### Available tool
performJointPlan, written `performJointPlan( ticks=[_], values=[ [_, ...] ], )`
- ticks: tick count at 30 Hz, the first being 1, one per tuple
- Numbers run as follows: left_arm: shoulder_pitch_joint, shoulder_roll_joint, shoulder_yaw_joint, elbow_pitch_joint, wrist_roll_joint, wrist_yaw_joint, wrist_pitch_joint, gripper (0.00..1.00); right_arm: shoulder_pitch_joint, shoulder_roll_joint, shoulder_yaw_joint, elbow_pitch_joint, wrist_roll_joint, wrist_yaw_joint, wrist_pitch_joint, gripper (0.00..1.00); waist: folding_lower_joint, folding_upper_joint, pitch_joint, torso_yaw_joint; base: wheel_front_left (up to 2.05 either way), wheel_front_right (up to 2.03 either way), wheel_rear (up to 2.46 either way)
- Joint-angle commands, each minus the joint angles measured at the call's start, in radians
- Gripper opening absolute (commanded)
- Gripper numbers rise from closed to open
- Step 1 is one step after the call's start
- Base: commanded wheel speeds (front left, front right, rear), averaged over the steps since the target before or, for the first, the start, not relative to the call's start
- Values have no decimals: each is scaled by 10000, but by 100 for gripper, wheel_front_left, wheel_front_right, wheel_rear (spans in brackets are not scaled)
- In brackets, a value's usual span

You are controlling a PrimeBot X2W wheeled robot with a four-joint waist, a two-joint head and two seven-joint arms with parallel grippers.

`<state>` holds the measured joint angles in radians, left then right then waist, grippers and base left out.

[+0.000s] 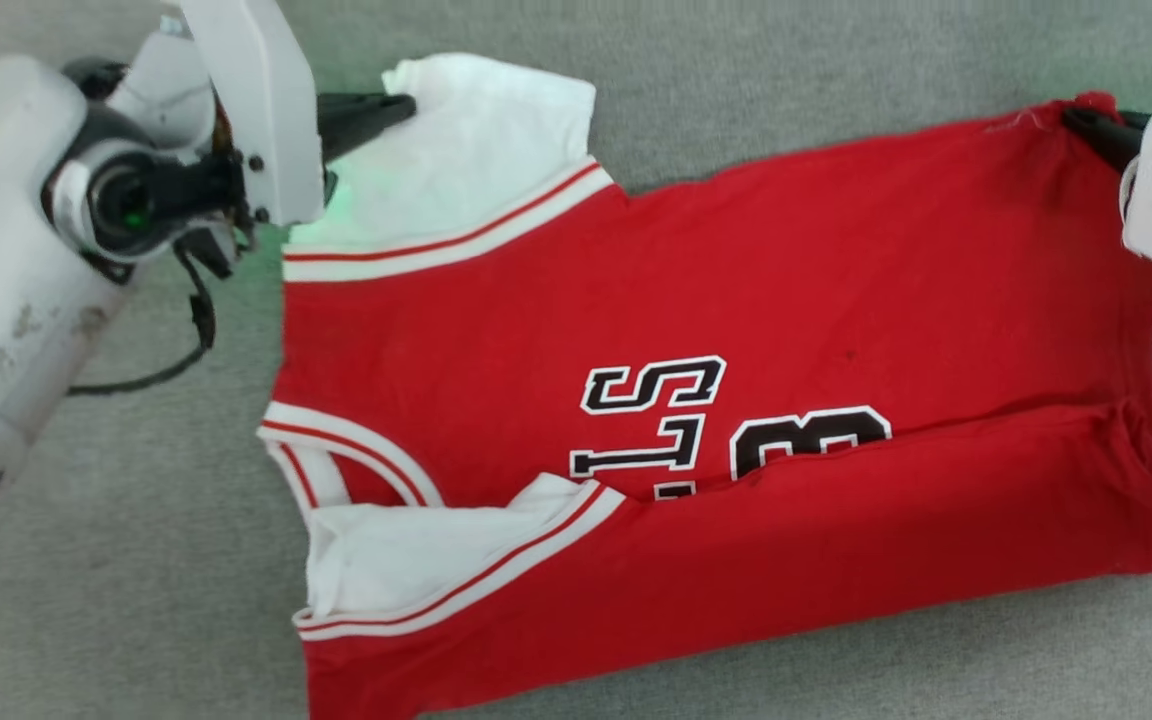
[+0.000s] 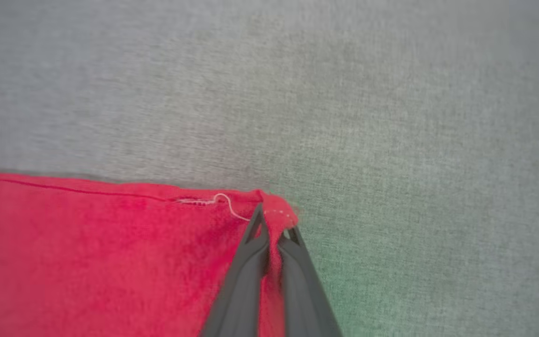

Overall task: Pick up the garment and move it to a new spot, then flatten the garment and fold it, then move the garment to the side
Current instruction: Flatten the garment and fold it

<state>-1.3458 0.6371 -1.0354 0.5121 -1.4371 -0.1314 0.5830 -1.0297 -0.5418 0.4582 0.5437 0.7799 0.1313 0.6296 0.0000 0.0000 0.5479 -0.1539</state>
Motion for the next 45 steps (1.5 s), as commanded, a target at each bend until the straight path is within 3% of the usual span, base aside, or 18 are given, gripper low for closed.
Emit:
performJointPlan(
  ticks=[1,8,14,21,28,33,45],
  values=[
    [155,71,55,-147,-108,24,-139,0,142,-146,71,-154,93,-11,-108,0,0,0,-647,334,0,0,0],
    [1210,742,-230,-2332,-325,22,-1129,0,1620,-1368,294,-1558,1175,-11,-716,0,0,0,-1711,867,0,0,0],
    [2564,1988,-477,-4604,-204,22,-2436,0,3685,-2489,129,-3308,1816,-11,-1000,0,0,0,-2160,1110,0,0,0],
    [4541,3442,-860,-6531,47,21,-4420,0,6163,-3631,-631,-4928,2391,-11,-1114,0,0,0,-2457,1218,0,0,0],
    [6081,4174,-1352,-7497,347,21,-5798,0,8245,-4242,-1589,-5894,2672,-11,-1186,0,0,0,-2525,1330,0,0,0],
    [6701,4126,-1781,-7508,464,24,-5825,0,9155,-3987,-2145,-5923,2572,-11,-1143,0,0,0,-2416,1468,0,0,0],
    [7014,2314,-2090,-5422,775,50,-5823,0,8932,-2376,-1877,-4596,2023,-13,-1218,0,0,0,-1921,1634,0,0,0]
  ],
)
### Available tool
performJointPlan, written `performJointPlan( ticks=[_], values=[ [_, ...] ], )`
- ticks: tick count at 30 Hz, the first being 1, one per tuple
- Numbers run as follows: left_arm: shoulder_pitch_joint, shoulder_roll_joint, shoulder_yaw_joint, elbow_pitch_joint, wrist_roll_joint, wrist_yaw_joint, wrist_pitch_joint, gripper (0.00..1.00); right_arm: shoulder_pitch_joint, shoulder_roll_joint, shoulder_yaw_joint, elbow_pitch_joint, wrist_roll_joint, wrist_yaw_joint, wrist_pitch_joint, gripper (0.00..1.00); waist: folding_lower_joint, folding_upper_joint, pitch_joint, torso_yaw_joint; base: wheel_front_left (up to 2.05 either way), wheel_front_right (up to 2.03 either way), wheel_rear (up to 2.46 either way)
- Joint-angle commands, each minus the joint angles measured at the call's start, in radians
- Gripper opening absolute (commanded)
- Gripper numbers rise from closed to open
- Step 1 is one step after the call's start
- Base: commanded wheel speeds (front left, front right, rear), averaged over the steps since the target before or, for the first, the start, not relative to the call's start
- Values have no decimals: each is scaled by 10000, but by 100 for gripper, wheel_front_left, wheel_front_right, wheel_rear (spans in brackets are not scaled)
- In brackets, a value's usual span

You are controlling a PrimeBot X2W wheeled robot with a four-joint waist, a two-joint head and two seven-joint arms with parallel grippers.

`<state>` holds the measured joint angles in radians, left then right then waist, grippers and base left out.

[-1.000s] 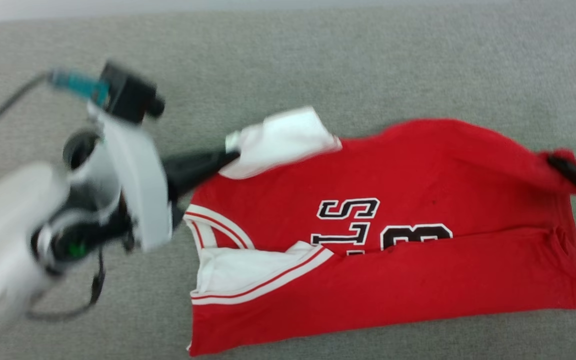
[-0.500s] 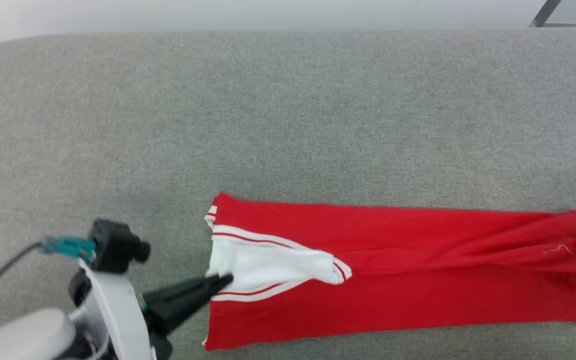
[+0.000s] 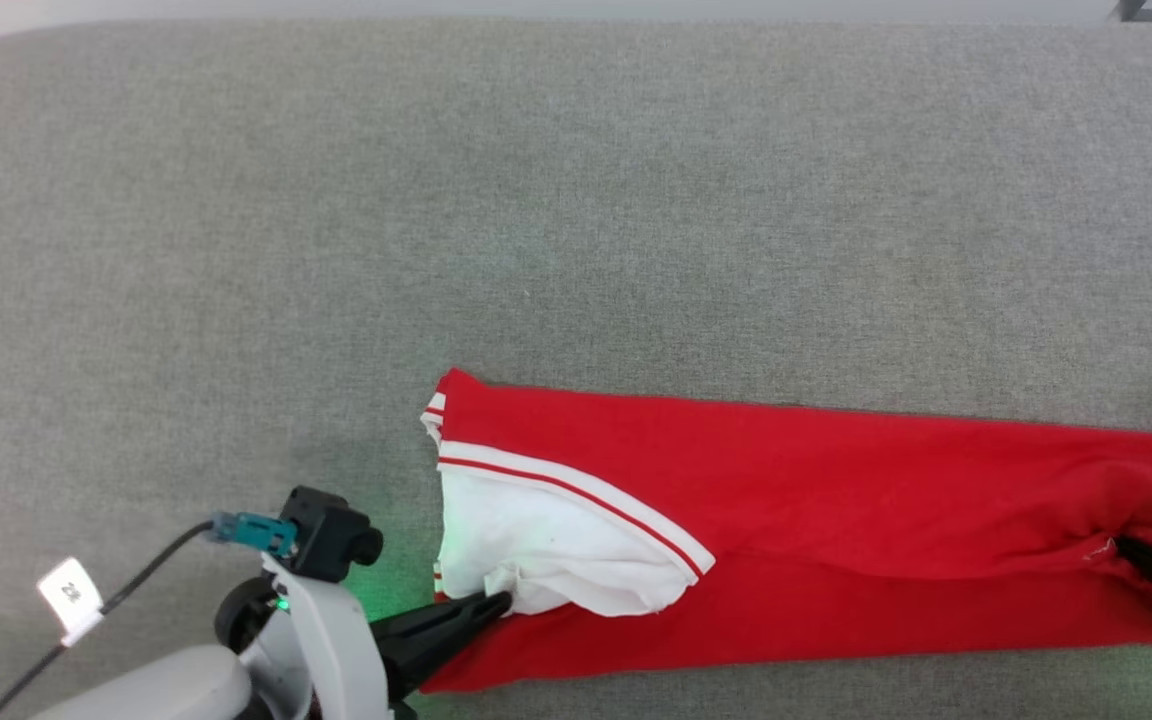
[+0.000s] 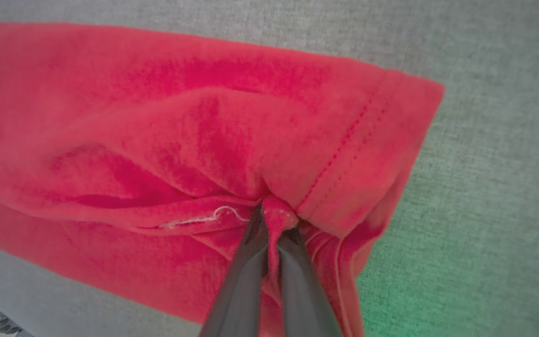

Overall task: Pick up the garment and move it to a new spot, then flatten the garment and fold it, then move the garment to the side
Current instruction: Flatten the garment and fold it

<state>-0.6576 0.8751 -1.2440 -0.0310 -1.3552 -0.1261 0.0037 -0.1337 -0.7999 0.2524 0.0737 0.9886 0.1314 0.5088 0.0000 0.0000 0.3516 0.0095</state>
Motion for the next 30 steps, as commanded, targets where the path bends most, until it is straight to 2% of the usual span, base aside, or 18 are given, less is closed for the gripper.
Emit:
performJointPlan(
  ticks=[1,6,7,8,9,10,11,13,14,18,23,24,25,27,30],
  values=[
    [149,-161,30,158,-111,-13,-125,0,-109,302,257,203,-99,-15,-42,0,0,0,56,-7,0,0,0],
    [191,-496,2,648,-95,-38,-368,0,-348,475,497,536,-203,-18,-195,0,0,0,28,-42,0,0,0],
    [219,-542,15,641,-142,-38,-456,0,-391,450,486,552,-228,-18,-255,12,0,0,-3,-49,0,0,0],
    [242,-562,37,582,-195,-40,-555,0,-438,409,455,563,-270,-18,-327,35,0,0,-42,-58,0,0,0],
    [260,-559,64,520,-245,-42,-660,0,-446,364,420,572,-265,-18,-346,49,0,0,-101,-57,0,0,0],
    [261,-511,108,460,-225,-44,-807,31,-414,301,377,549,-192,-18,-296,85,0,0,-160,-50,0,0,0],
    [283,-452,163,401,-234,-45,-962,47,-372,226,322,466,-106,-18,-242,100,0,0,-226,-46,0,0,0],
    [400,-393,281,114,-384,-46,-1304,89,-316,59,71,249,79,-17,-208,100,0,0,-347,-32,0,0,0],
    [442,-320,372,-22,-437,-47,-1498,100,-243,-17,-66,151,191,-15,-147,100,0,0,-412,-9,0,0,0],
    [668,-90,721,-402,-391,-31,-2189,100,22,-319,-755,-175,591,-13,102,100,0,0,-647,165,0,0,0],
    [1076,-263,1301,-436,-310,239,-2590,100,454,-573,-1450,-114,764,-13,456,100,0,0,-848,488,0,0,0],
    [1336,-479,1738,-194,-100,514,-2672,100,712,-532,-1782,39,832,-13,729,100,0,0,-916,698,0,0,0],
    [1336,-479,1738,-194,-100,514,-2672,100,712,-532,-1782,39,832,-13,729,100,0,0,-916,698,0,0,0],
    [1702,-1007,2467,142,88,738,-2681,100,943,-445,-2137,247,882,-13,997,100,0,0,-954,937,0,0,0],
    [2648,-1894,3822,1010,663,655,-2663,100,1260,-174,-2622,609,923,-13,1508,100,0,0,-977,1223,0,0,0]
  ],
)
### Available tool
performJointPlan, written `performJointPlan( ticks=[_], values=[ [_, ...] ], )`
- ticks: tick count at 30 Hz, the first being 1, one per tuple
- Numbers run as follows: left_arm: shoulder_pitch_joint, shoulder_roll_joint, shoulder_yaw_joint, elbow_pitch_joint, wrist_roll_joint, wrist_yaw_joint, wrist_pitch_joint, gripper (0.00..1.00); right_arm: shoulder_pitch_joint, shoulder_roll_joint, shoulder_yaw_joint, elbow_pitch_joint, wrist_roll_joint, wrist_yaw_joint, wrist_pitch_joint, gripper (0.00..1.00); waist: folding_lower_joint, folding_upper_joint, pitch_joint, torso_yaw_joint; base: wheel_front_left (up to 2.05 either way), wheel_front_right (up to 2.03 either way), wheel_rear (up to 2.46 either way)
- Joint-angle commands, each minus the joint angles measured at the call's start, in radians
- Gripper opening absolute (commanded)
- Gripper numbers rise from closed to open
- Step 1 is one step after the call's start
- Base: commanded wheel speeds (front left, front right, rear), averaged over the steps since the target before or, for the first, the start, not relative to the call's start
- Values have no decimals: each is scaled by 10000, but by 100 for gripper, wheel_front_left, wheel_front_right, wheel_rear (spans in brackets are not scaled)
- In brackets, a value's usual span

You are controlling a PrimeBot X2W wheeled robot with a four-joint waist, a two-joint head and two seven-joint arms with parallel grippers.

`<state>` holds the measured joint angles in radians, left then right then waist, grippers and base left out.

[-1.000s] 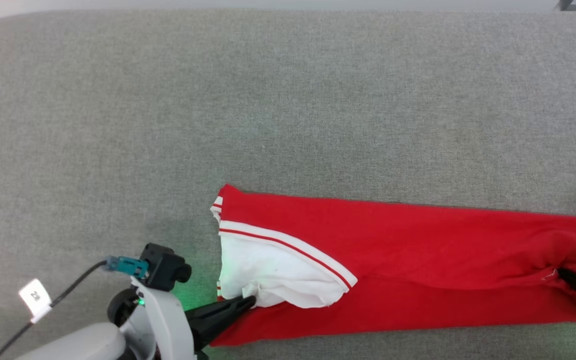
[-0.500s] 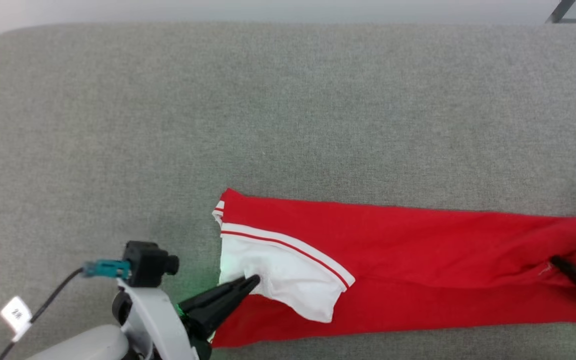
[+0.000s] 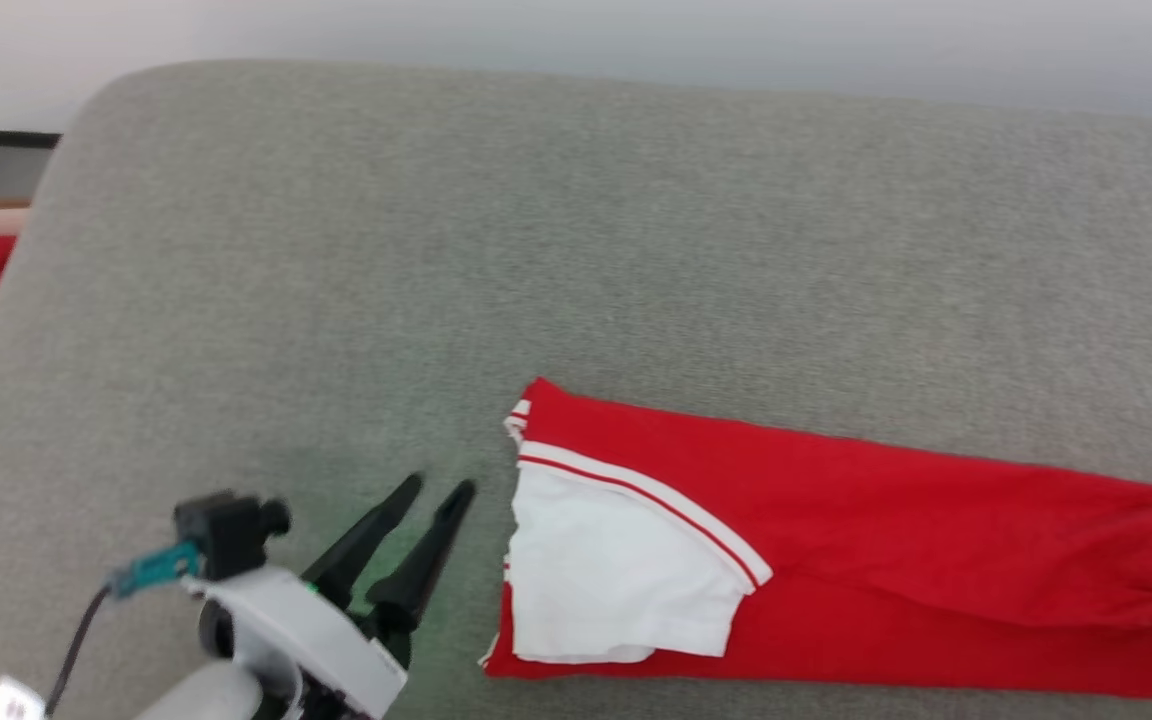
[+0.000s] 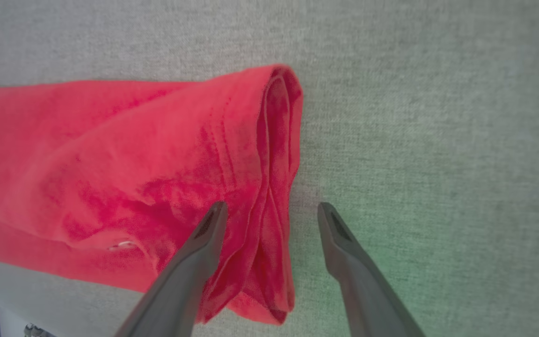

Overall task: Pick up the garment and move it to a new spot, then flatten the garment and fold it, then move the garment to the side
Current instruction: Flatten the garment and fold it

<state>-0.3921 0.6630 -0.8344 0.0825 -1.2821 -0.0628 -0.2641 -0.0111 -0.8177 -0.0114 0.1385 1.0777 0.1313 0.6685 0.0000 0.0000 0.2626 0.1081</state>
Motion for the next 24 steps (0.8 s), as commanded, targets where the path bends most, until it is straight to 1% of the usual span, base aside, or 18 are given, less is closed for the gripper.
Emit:
performJointPlan(
  ticks=[1,3,7,10,15,17,20,24],
  values=[
    [298,-120,227,191,202,-64,14,100,97,85,-121,59,-6,-12,84,100,0,0,-82,305,0,0,0],
    [863,-798,1179,744,733,-256,12,100,211,257,-367,146,-50,-12,386,100,0,0,-71,430,0,0,0],
    [1646,-1738,2766,1369,1840,-552,10,100,230,567,-848,275,-165,-12,815,100,0,0,-53,614,0,0,0],
    [1831,-2079,3558,1475,2824,-635,10,100,169,780,-1159,447,-448,-12,1200,100,0,0,-54,728,0,0,0],
    [1889,-2425,4648,1388,4990,-673,9,100,51,1338,-1477,735,-974,-12,2049,100,0,0,-87,811,0,0,0],
    [1945,-2657,5066,1297,5803,-670,8,100,-49,1588,-1549,821,-1257,-12,2362,100,0,0,-95,817,0,0,0],
    [2000,-2982,5725,977,7091,-525,8,100,-227,2064,-1724,971,-1625,-12,2732,100,0,0,-86,817,0,0,0],
    [2267,-3415,6347,732,8452,-535,8,100,-423,2733,-1743,1018,-2141,-2,3180,100,0,0,-40,777,0,0,0]
  ],
)
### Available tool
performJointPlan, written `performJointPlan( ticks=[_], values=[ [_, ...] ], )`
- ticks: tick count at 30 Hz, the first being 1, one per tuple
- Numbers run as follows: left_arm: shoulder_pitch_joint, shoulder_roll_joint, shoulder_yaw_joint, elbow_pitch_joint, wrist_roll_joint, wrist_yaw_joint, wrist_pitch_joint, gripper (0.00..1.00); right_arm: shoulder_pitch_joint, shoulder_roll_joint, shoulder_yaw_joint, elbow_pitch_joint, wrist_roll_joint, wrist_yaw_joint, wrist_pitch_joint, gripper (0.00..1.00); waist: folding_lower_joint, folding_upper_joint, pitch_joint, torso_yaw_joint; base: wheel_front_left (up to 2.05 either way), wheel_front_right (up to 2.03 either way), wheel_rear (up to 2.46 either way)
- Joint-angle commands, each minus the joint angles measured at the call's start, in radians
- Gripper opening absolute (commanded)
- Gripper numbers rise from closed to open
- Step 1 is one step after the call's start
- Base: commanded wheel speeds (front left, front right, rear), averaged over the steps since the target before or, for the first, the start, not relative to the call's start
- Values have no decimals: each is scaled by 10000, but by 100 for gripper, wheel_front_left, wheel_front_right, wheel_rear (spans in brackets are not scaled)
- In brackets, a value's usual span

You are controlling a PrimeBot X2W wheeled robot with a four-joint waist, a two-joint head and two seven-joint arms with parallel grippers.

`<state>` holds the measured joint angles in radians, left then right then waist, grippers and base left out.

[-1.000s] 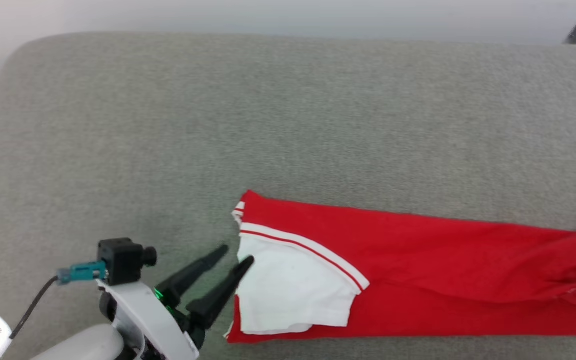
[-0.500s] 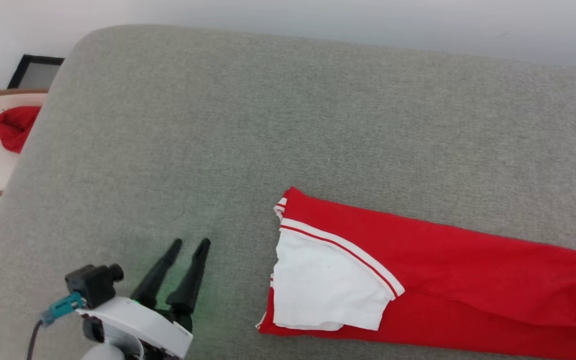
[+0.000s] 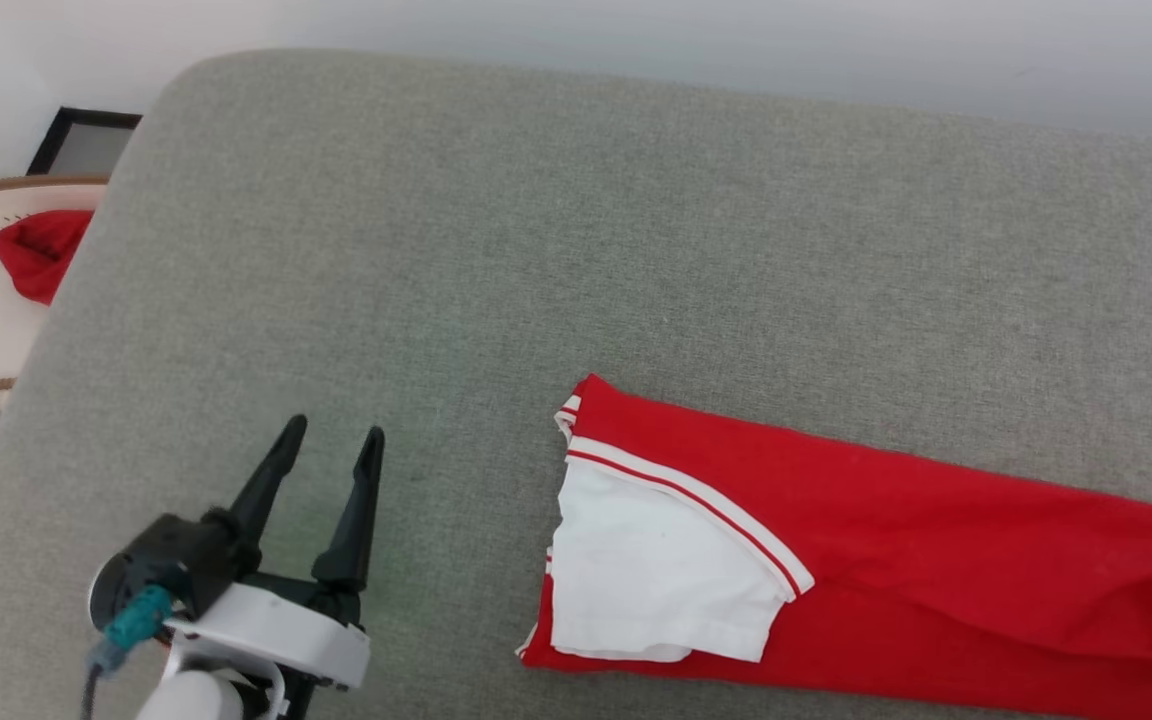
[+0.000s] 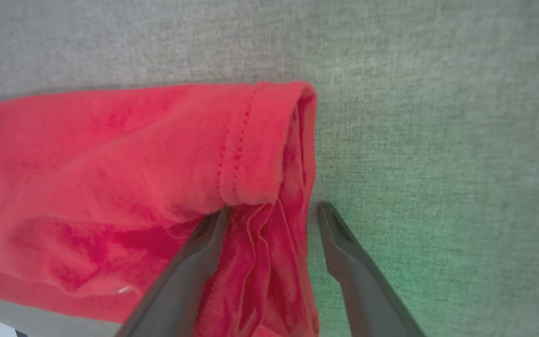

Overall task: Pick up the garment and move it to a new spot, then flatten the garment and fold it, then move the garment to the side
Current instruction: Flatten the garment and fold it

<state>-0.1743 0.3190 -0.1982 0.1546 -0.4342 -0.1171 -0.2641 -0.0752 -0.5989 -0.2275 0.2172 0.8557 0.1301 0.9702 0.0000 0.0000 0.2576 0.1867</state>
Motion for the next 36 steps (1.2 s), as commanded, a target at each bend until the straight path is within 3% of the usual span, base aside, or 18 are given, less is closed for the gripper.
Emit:
performJointPlan(
  ticks=[1,4,6,7,8,14,21,33,36],
  values=[
    [138,-91,82,10,191,-9,8,100,132,718,408,251,-45,11,259,100,0,0,33,-22,0,0,0],
    [224,-347,254,73,660,-74,8,100,-114,1145,361,312,-409,32,340,100,0,0,103,-49,0,0,0],
    [236,-494,366,94,805,-88,8,100,-227,1362,363,342,-629,34,364,45,0,0,161,-59,0,0,0],
    [229,-542,417,106,870,-105,8,100,-302,1470,359,345,-732,34,372,29,0,0,190,-65,0,0,0],
    [222,-593,471,114,914,-120,8,100,-364,1541,353,321,-818,35,357,0,0,0,215,-73,0,0,0],
    [275,-751,753,38,928,-141,7,100,-685,1572,73,128,-1191,28,23,0,0,0,314,-284,0,0,0],
    [381,-528,830,-78,658,-147,7,100,-1076,921,-931,149,-1654,-14,-971,0,0,0,431,-808,0,0,0],
    [238,-20,1013,-351,344,-148,7,100,-2279,-199,-3305,2440,-3707,-2,-3598,0,0,0,816,-1660,0,0,0],
    [170,53,915,-327,325,-148,7,100,-2607,-403,-3422,3010,-4177,-2,-3990,0,0,0,805,-1750,0,0,0]
  ],
)
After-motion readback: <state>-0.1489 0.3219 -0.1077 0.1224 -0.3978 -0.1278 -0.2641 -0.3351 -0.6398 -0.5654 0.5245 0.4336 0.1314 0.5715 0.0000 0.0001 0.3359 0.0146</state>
